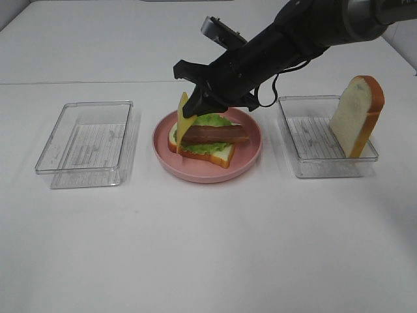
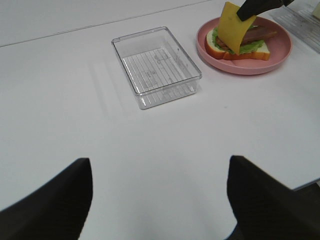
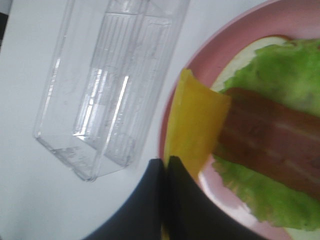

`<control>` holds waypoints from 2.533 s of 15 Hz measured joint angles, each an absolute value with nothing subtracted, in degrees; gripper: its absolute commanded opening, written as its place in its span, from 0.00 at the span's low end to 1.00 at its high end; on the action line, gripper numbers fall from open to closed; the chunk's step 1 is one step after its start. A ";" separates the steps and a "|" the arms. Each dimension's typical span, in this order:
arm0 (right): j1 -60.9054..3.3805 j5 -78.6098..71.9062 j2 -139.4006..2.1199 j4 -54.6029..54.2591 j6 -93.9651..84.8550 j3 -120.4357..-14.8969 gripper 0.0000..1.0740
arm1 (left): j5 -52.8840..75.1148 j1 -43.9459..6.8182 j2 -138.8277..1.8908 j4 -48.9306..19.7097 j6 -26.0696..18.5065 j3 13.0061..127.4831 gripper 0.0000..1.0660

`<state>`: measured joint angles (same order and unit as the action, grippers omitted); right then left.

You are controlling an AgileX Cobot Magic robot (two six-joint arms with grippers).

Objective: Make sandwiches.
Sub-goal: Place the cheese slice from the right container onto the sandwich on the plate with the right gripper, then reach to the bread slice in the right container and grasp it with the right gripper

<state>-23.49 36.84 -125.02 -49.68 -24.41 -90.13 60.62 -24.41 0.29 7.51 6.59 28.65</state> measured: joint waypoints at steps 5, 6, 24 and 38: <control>-23.49 32.95 -125.02 -34.78 -14.09 -90.13 0.06 | 60.62 -24.41 0.29 7.51 6.59 28.65 0.67; -23.49 32.26 -125.02 -33.06 -12.66 -90.13 0.12 | 60.62 -24.41 0.29 7.51 6.59 28.65 0.67; -23.49 31.86 -123.59 -25.73 -11.29 -90.13 0.73 | 60.62 -24.41 0.29 7.51 6.59 28.65 0.67; -21.03 43.32 -106.05 7.51 8.25 -90.13 0.73 | 60.62 -24.41 0.29 7.51 6.59 28.65 0.67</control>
<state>-21.03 43.32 -106.05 7.51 8.25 -90.13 60.62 -24.41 0.29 7.51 6.59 28.65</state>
